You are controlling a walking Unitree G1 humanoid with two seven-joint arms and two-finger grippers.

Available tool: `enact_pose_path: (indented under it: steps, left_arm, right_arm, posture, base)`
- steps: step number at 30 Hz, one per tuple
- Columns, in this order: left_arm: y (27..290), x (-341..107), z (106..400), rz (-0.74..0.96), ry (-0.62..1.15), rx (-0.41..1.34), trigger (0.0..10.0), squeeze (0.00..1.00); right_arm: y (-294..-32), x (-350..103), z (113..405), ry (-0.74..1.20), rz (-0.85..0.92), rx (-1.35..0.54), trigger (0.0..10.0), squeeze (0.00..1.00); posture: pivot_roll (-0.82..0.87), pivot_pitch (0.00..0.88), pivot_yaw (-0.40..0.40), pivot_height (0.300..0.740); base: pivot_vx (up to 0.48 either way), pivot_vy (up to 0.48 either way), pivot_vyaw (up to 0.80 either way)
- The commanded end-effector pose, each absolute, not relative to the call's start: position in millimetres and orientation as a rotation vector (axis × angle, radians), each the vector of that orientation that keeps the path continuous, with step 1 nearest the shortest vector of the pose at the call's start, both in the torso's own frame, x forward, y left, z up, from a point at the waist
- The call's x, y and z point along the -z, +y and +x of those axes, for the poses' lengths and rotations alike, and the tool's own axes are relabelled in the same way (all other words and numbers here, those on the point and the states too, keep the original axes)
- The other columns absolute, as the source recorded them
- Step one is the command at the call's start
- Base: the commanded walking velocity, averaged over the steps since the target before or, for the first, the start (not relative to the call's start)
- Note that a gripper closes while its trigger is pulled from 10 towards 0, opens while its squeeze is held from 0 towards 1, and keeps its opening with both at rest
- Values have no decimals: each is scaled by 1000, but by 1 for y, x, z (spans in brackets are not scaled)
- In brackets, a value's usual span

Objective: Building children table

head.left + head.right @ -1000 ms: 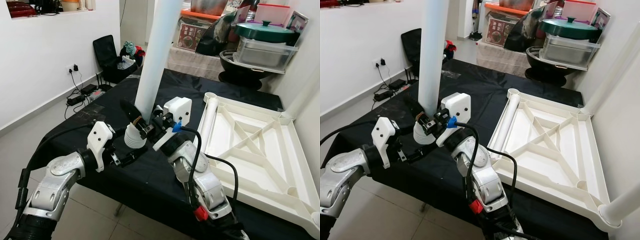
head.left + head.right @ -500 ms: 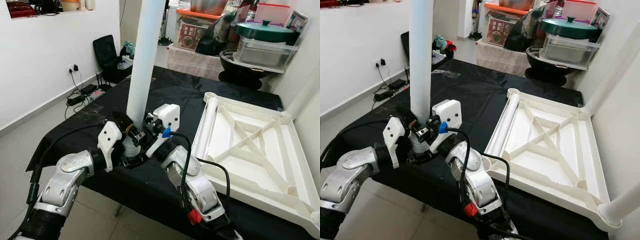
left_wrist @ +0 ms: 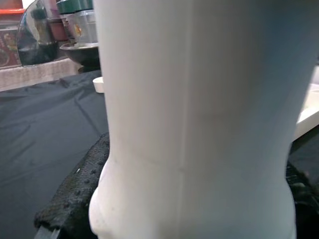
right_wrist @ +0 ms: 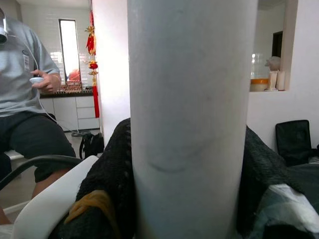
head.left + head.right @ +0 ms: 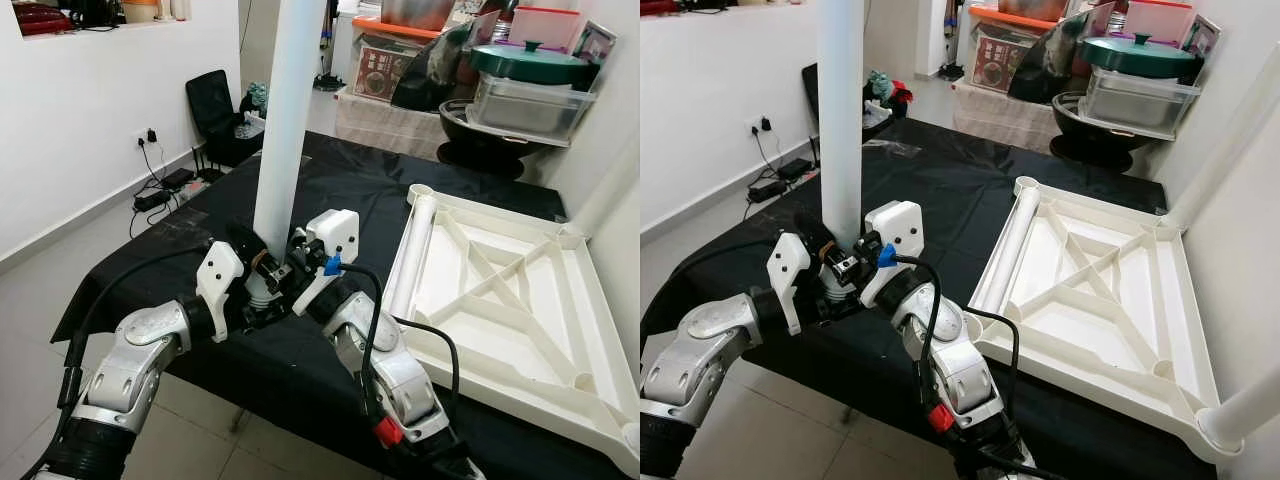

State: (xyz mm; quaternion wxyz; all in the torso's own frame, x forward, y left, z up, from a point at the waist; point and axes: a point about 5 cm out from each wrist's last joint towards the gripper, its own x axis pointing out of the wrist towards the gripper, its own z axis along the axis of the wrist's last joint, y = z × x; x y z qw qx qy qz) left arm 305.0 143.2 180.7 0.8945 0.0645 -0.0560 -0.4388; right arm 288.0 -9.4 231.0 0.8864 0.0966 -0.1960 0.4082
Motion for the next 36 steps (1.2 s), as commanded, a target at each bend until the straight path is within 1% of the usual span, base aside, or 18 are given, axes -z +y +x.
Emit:
enact_pose_path:
  steps: [1, 7, 8, 9, 10, 11, 12, 13, 17, 21, 23, 27, 28, 33, 34, 35, 36]
  left_arm:
    - [138, -182, 302, 111, -143, 945, 0, 0]
    - [137, -182, 300, 109, -151, 968, 0, 0]
    - [137, -182, 299, 121, -138, 982, 0, 0]
    - [137, -182, 299, 121, -138, 982, 0, 0]
    - [137, -181, 298, 136, -125, 992, 0, 0]
    - [138, -180, 297, 155, -115, 1005, 4667, 0]
    - [138, -180, 297, 155, -115, 1005, 4667, 0]
    - [140, -180, 295, 174, -105, 1023, 10000, 0]
    - [147, -181, 290, 232, -78, 1079, 10000, 0]
    - [149, -181, 289, 246, -73, 1087, 10000, 0]
    - [158, -180, 288, 290, -44, 1100, 10000, 0]
    - [162, -180, 287, 304, -27, 1107, 10000, 0]
    - [166, -179, 285, 326, -6, 1131, 10000, 0]
    - [169, -176, 279, 360, 37, 1198, 10000, 0]
    - [169, -175, 275, 374, 61, 1242, 10000, 0]
    - [167, -172, 268, 383, 93, 1311, 10000, 0]
    - [166, -171, 267, 374, 103, 1331, 10000, 0]
  right_arm:
    - [-3, -238, 283, -444, 219, -877, 0, 0]
    - [-4, -240, 283, -451, 217, -882, 0, 0]
    - [-4, -241, 282, -449, 235, -918, 10000, 0]
    - [-4, -241, 282, -449, 235, -918, 10000, 0]
    - [-6, -243, 280, -452, 248, -951, 10000, 467]
    - [-10, -245, 278, -457, 262, -995, 10000, 1000]
    - [-10, -245, 278, -457, 262, -995, 10000, 1000]
    - [-16, -247, 276, -465, 268, -1035, 10000, 1000]
    - [-32, -254, 276, -468, 255, -1126, 10000, 1000]
    - [-33, -255, 276, -463, 249, -1143, 10000, 1000]
    - [-41, -260, 274, -434, 218, -1223, 10000, 1000]
    - [-46, -263, 275, -425, 207, -1245, 10000, 1000]
    - [-52, -268, 277, -419, 199, -1263, 10000, 1000]
    - [-62, -282, 282, -427, 214, -1281, 10000, 1000]
    - [-64, -291, 284, -437, 231, -1297, 10000, 1000]
    - [-65, -299, 286, -456, 241, -1329, 10000, 537]
    - [-64, -302, 285, -459, 252, -1347, 10000, 0]
  posture:
    - [79, 0, -84, 740]
    - [80, 0, -87, 740]
    - [80, 0, -87, 740]
    - [80, 0, -87, 740]
    - [81, 0, -87, 740]
    - [82, 0, -88, 740]
    - [82, 0, -88, 740]
    - [82, 0, -89, 740]
    - [80, 0, -88, 740]
    - [80, 0, -88, 740]
    - [84, 0, -88, 740]
    - [84, 0, -88, 740]
    - [81, 0, -86, 740]
    - [78, 0, -84, 740]
    - [81, 0, -85, 740]
    - [83, 0, -85, 740]
    - [83, 0, -85, 740]
  base:
    - [0, 0, 0]
    - [0, 0, 0]
    - [0, 0, 0]
    - [0, 0, 0]
    - [0, 0, 0]
    - [0, 0, 0]
    - [0, 0, 0]
    - [0, 0, 0]
    - [0, 0, 0]
    - [0, 0, 0]
    - [0, 0, 0]
    - [0, 0, 0]
    - [0, 0, 0]
    - [0, 0, 0]
    - [0, 0, 0]
    - [0, 0, 0]
    - [0, 0, 0]
